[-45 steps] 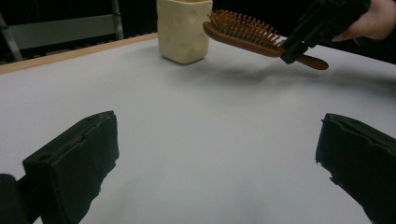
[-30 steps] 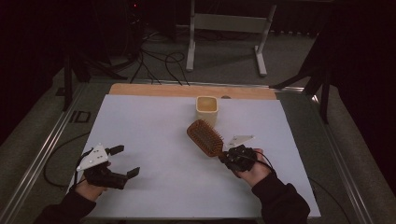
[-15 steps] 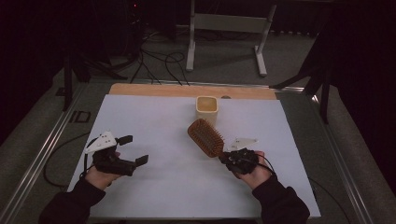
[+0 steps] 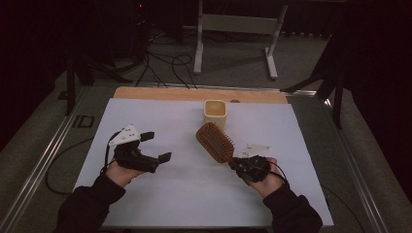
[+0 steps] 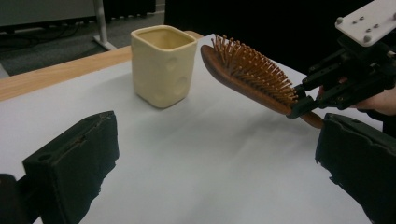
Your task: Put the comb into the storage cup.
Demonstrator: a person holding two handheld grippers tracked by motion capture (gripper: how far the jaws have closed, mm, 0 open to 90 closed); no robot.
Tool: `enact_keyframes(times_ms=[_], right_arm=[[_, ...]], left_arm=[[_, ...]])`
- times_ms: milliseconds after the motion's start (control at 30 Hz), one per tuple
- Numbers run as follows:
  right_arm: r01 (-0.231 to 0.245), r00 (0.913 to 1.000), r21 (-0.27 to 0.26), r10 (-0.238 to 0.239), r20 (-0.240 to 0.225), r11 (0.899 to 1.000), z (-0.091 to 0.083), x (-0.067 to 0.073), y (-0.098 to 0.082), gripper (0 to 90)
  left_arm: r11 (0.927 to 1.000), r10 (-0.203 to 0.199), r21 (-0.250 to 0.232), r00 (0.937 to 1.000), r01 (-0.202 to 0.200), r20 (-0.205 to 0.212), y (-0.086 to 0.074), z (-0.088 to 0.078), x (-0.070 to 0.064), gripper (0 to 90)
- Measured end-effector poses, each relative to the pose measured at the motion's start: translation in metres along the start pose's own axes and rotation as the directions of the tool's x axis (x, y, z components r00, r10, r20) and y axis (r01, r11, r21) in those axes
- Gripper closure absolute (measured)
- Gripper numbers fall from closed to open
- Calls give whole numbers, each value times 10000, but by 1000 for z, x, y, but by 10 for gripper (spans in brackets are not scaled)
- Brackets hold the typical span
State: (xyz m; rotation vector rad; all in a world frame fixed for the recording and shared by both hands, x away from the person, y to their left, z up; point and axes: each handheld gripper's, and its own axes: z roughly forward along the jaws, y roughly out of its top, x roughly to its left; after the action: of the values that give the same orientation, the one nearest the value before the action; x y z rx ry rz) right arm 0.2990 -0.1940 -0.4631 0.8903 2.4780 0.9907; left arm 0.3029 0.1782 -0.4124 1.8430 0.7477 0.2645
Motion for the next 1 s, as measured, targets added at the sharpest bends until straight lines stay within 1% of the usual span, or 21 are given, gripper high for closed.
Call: enact_keyframes(times_ms=[33, 67, 233, 333, 367, 400, 433, 500, 533, 567, 600, 633, 700, 733, 767, 800, 833, 867, 900, 967, 1000], right_arm=[[-46, 10000, -55, 47, 59, 10000, -1, 0, 0, 737], [-46, 10000, -55, 47, 59, 10000, -1, 0, 0, 737], [17, 10000, -171, -16, 61, 9999, -3, 2, 2, 736], [117, 9999, -184, -116, 55, 9998, -3, 4, 2, 736], [185, 9997, -198, -182, 147, 9996, -3, 5, 3, 737], [185, 9997, -198, -182, 147, 9996, -3, 5, 3, 737], [176, 9998, -240, -174, 76, 9996, -4, 5, 3, 736], [201, 9997, -287, -197, 133, 9994, -4, 5, 3, 736], [187, 9998, -256, -185, 99, 9995, -4, 5, 3, 736], [206, 9997, -270, -201, 166, 9994, -4, 5, 3, 736], [206, 9997, -270, -201, 166, 9994, -4, 5, 3, 736], [198, 9998, -286, -195, 96, 9994, -4, 5, 3, 736], [257, 9995, -332, -251, 187, 9991, -5, 6, 3, 736], [235, 9997, -355, -231, 109, 9991, -5, 5, 4, 736], [250, 9996, -395, -244, 163, 9989, -5, 7, 4, 736], [250, 9996, -395, -244, 163, 9989, -5, 7, 4, 736], [251, 9996, -419, -247, 97, 9988, -5, 7, 5, 736], [251, 9996, -419, -247, 97, 9988, -5, 7, 5, 736], [299, 9995, -466, -295, 99, 9985, -5, 8, 5, 736], [346, 9993, -447, -339, 147, 9984, -5, 9, 6, 736], [363, 9993, -436, -359, 91, 9984, -5, 8, 6, 736]], left_arm=[[10000, -26, 26, 9999, 26, 124, 4, 5, -2, 2], [10000, -26, 26, 9999, 26, 124, 4, 5, -2, 2], [9999, -107, -25, 9993, 108, 371, 14, 22, -5, 2], [9999, -156, 13, 9987, 155, 484, 18, 31, -7, 2], [9997, -238, 13, 9981, 238, 560, 19, 34, -7, 2], [9997, -238, 13, 9981, 238, 560, 19, 34, -7, 2], [9987, -511, 6, 9964, 512, 673, 21, 40, -7, 2], [9968, -800, -37, 9939, 805, 754, 23, 46, -6, 2], [9968, -800, -37, 9939, 805, 754, 23, 46, -6, 2], [9952, -973, -24, 9919, 979, 816, 24, 52, -5, 2], [9952, -973, -24, 9919, 979, 816, 24, 52, -5, 2], [9945, -1040, 9, 9908, 1043, 868, 25, 57, -5, 3], [9928, -1197, 26, 9886, 1200, 918, 26, 63, -4, 3], [9928, -1197, 26, 9886, 1200, 918, 26, 63, -4, 3], [9888, -1484, 2, 9829, 1492, 1091, 26, 67, -2, 3], [9888, -1484, 2, 9829, 1492, 1091, 26, 67, -2, 3], [9824, -1849, -7, 9739, 1866, 1315, 25, 71, 1, 3], [9824, -1849, -7, 9739, 1866, 1315, 25, 71, 1, 3], [9760, -2158, 40, 9640, 2179, 1555, 24, 76, 2, 3], [9723, -2319, 107, 9587, 2333, 1650, 23, 81, 2, 3], [9686, -2469, 150, 9526, 2483, 1777, 23, 84, 2, 3]])
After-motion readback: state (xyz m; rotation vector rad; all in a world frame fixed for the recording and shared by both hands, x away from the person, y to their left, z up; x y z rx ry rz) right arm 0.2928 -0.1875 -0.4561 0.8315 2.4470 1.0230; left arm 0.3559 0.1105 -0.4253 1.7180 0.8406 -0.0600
